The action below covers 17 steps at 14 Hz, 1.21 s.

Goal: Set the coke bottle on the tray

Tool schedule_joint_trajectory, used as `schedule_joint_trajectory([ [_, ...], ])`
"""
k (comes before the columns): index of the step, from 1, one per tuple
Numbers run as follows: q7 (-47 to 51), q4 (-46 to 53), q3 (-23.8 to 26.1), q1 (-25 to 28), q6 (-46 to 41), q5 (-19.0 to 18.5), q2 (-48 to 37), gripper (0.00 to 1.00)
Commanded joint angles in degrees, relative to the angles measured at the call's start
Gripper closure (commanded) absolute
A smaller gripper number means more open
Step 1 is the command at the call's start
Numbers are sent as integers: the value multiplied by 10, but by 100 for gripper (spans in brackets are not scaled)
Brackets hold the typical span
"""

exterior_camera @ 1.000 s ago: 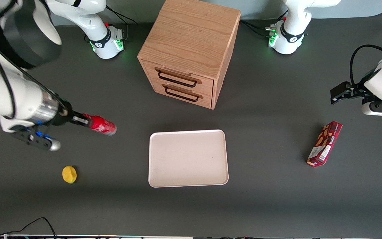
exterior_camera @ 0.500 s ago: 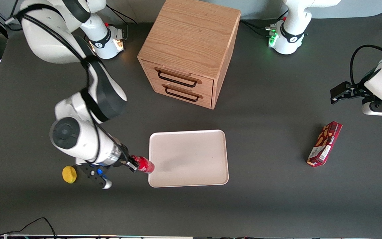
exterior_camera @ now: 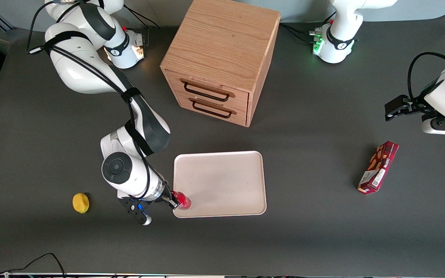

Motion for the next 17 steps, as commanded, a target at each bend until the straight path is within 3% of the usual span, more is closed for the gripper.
schedule_joint_trajectory([
  [1, 13, 27, 10, -2, -11, -19, 4, 0],
  [4, -15, 28, 33, -22, -74, -18, -34, 0],
  [8, -151, 23, 73, -71, -269, -15, -180, 0],
  [12, -318, -41, 68, -128, -424, -1, -333, 0],
  [13, -364, -80, 57, -150, -427, 25, -375, 0],
  [16, -492, -233, -87, -153, -393, 117, -507, 0],
  [17, -533, -300, -118, -153, -370, 129, -548, 0],
])
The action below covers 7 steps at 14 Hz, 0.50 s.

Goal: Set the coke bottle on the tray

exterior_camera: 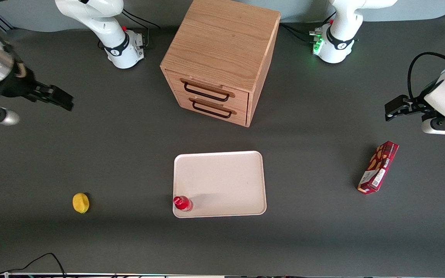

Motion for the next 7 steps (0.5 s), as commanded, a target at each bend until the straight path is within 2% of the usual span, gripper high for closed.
schedule_joint_trajectory([
  [1, -98, -237, -73, -8, 97, 38, -152, 0],
  [3, -103, -358, -76, -7, 168, 39, -219, 0],
  [4, -102, -386, -76, -7, 187, 39, -234, 0],
  [7, -98, -382, -76, -6, 183, 40, -236, 0],
])
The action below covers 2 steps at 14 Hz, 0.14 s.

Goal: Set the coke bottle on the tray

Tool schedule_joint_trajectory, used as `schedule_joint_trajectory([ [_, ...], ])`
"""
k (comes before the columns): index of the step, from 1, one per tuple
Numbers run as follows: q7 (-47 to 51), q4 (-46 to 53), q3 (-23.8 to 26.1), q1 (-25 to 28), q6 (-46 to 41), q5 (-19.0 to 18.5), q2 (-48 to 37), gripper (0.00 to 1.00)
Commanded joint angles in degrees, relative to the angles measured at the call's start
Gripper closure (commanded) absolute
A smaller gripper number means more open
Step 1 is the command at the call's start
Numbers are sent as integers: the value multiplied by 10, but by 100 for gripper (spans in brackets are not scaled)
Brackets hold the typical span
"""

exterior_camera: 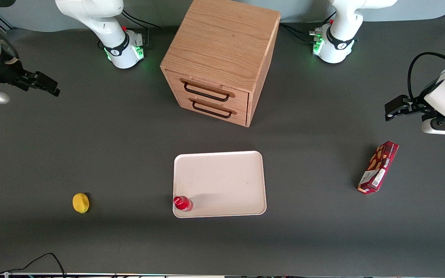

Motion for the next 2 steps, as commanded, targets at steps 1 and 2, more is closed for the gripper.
schedule_joint_trajectory([
  [1, 8, -7, -4, 4, 9, 14, -16, 0],
  [2, 18, 7, -4, 4, 4, 20, -6, 0],
])
